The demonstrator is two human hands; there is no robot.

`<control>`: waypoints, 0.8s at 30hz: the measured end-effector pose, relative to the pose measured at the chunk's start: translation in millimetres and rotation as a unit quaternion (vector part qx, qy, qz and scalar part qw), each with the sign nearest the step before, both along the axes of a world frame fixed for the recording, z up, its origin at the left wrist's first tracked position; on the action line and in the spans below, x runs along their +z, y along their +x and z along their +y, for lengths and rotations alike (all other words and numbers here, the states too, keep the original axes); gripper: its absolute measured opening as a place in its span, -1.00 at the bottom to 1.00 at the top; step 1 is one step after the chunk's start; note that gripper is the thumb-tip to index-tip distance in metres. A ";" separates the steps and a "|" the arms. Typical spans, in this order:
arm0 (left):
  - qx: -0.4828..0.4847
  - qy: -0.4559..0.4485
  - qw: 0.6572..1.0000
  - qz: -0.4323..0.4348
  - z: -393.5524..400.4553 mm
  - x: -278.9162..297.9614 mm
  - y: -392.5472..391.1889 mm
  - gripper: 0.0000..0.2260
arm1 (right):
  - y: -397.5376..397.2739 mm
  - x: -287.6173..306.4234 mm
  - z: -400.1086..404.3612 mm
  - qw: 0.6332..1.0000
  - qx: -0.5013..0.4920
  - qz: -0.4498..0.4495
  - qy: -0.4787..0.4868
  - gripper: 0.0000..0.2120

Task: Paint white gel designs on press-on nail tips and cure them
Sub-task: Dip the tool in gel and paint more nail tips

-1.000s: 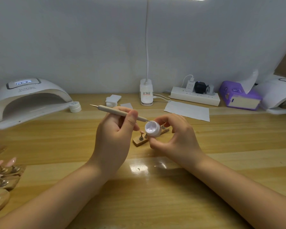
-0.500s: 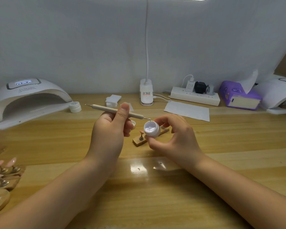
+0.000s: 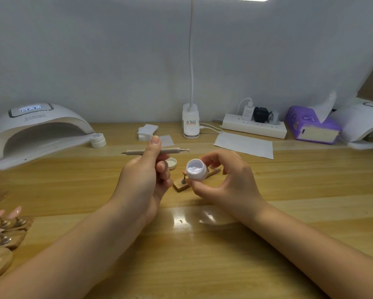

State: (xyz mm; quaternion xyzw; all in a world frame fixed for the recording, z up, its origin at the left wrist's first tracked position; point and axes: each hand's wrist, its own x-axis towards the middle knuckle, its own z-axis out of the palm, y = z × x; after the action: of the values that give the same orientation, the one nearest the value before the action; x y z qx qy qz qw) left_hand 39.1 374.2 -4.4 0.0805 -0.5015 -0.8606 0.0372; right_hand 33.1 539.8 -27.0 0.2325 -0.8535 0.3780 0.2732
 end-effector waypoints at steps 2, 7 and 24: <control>-0.003 0.010 1.000 -0.009 -0.1 0.3 0.1 -0.69 | 0.1 0.3 -0.2 1.000 0.002 -0.002 0.003 -0.65; -0.002 0.001 1.000 -0.014 -0.4 0.4 0.8 -0.68 | 0.1 -0.3 -0.3 1.000 0.004 0.000 0.003 -0.64; -0.053 0.022 0.993 0.100 -1.0 3.8 4.9 -0.67 | -3.7 -2.0 2.6 0.999 -0.015 -0.004 -0.037 -0.66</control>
State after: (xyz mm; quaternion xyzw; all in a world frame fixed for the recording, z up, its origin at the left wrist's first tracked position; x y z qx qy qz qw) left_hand 44.1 373.2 -0.6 -0.0316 -0.4800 -0.8758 0.0396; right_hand 29.5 542.4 -29.0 0.2079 -0.8432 0.4066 0.2837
